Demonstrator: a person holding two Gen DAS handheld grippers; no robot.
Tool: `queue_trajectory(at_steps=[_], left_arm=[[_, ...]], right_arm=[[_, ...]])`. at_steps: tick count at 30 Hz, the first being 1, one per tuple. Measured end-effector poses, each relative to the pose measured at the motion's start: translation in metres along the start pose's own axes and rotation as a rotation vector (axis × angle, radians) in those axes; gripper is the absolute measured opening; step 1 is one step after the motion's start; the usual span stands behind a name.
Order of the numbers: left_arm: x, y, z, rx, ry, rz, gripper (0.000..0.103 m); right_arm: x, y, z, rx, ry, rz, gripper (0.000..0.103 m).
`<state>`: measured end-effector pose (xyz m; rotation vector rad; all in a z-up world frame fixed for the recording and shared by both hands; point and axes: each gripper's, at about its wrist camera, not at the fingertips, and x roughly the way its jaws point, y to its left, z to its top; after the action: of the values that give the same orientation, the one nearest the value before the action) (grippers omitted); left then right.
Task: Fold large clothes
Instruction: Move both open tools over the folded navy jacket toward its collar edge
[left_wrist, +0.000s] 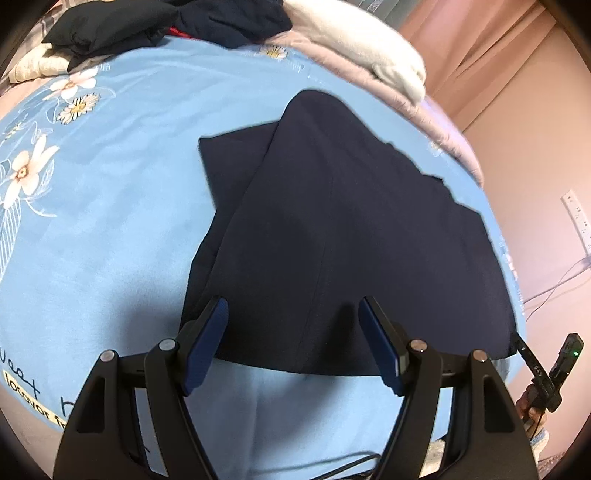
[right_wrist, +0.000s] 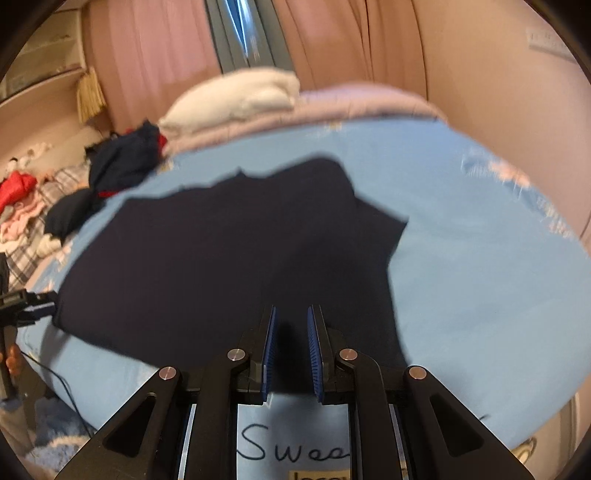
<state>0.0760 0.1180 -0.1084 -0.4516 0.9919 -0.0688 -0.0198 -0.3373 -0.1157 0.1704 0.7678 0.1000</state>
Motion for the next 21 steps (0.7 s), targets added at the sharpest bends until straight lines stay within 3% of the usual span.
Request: queue_trajectory(at_steps=[3, 8, 11, 15, 21], left_arm=[[0.008, 0.008, -0.003, -0.005, 0.029, -0.010, 0.073], [-0.001, 0.010, -0.001, -0.015, 0.034, -0.036, 0.073], [-0.017, 0.021, 0.001, -0.053, -0.006, -0.069, 0.074], [-0.026, 0.047, 0.010, -0.157, -0.053, -0.115, 0.082], [-0.008, 0.063, 0.026, -0.214, -0.019, -0.202, 0.082]], right_arm=[[0.013, -0.006, -0.011, 0.022, 0.041, 0.009, 0.015], [0.001, -0.004, -0.008, 0.050, 0.054, 0.015, 0.017], [-0.017, 0.007, -0.008, 0.027, 0.001, 0.040, 0.042], [-0.025, 0.024, -0.003, 0.006, -0.036, 0.104, 0.043], [-0.011, 0.056, 0.008, -0.038, -0.021, 0.173, 0.043]])
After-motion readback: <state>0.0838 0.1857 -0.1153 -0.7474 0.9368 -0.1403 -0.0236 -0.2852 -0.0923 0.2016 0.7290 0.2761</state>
